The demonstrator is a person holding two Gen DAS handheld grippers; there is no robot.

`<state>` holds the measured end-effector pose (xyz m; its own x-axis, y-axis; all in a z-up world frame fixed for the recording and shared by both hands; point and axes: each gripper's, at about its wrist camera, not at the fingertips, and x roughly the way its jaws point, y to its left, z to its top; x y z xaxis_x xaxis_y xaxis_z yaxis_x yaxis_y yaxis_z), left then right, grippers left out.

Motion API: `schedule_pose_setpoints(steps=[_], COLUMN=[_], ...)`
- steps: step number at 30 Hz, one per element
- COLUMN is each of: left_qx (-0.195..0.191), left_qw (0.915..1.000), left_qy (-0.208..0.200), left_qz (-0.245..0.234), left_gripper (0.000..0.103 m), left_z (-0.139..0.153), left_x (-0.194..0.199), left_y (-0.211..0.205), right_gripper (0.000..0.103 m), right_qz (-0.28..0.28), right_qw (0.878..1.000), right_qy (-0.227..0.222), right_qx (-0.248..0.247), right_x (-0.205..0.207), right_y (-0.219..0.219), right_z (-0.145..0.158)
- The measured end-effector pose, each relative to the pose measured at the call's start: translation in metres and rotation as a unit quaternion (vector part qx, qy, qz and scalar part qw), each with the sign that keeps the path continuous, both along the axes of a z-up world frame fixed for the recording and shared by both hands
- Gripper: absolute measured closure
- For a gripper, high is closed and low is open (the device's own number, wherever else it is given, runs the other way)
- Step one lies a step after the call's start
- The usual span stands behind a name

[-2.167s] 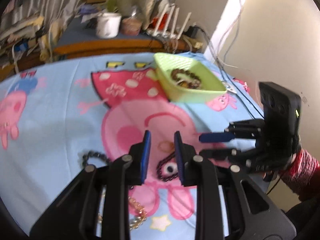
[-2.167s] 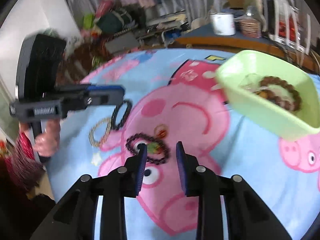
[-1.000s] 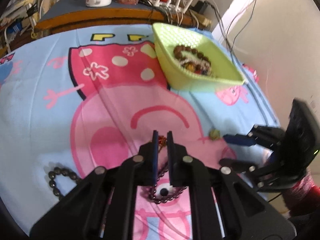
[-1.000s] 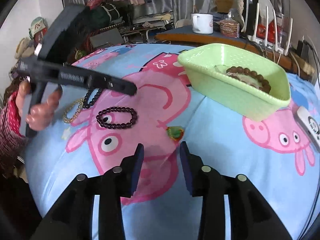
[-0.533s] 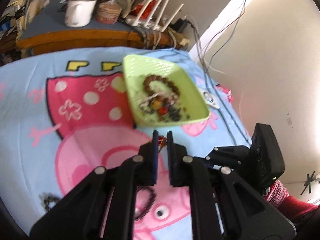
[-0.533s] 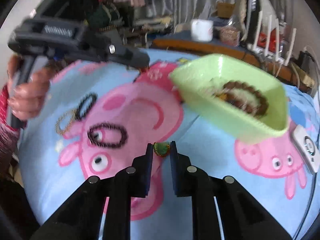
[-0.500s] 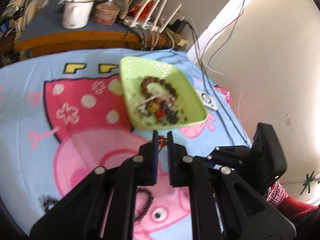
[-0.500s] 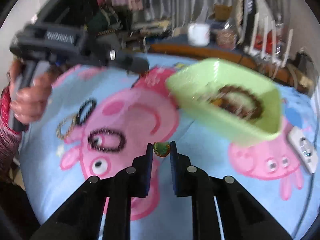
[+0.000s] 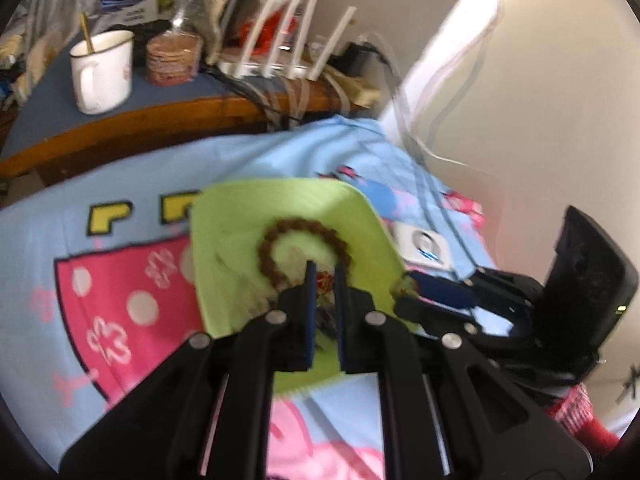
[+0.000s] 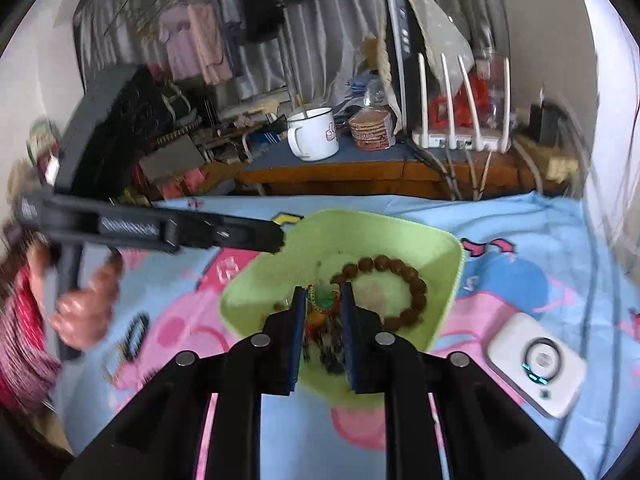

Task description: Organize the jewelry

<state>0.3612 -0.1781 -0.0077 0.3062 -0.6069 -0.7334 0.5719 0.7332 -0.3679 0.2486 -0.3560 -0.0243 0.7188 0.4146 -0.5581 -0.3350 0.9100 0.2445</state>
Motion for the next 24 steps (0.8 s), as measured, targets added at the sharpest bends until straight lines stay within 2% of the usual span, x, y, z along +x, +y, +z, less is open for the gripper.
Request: schedule_pose_setpoints(steps=[3, 7, 10, 13, 17, 19, 24], left_qx=[0.018, 0.016, 0.013, 0.017, 0.021, 0.019, -0.039], left_qw=[0.9995, 0.9995, 0.9997, 0.9998, 0.9997, 0.9998, 0.9989], left_qy=[0.018, 0.013, -0.003, -0.002, -0.001, -0.004, 0.024], left_qz=[0.016, 0.024, 0.021, 0.005, -0.010, -0.006, 0.008], left_gripper=[0.095, 0.095, 0.095, 0.095, 0.095, 0.095, 0.094], left_z=[-0.006, 0.000, 0.009, 0.014, 0.016, 0.015, 0.017], left_x=[0.021, 0.024, 0.012, 0.002, -0.006, -0.009, -0.010], left_y=[-0.010, -0.004, 0.010, 0.014, 0.005, 0.002, 0.016], right_gripper=[0.103, 0.103, 0.102, 0.099, 0.096, 0.096, 0.092], right_qz=[-0.033, -0.054, -0.065, -0.070, -0.067, -0.058, -0.045], right_qw=[0.999, 0.994, 0.993, 0.991, 0.984, 0.983, 0.983], right_qy=[0.015, 0.001, -0.026, -0.068, -0.108, -0.113, -0.134], right_qx=[0.040, 0.090, 0.096, 0.090, 0.125, 0.132, 0.118], right_x=[0.028, 0.029, 0.011, -0.017, -0.048, -0.060, -0.081], right_y=[-0.016, -0.031, -0.032, -0.021, -0.006, 0.002, 0.017], right_z=[-0.001, 0.009, 0.019, 0.033, 0.043, 0.045, 0.045])
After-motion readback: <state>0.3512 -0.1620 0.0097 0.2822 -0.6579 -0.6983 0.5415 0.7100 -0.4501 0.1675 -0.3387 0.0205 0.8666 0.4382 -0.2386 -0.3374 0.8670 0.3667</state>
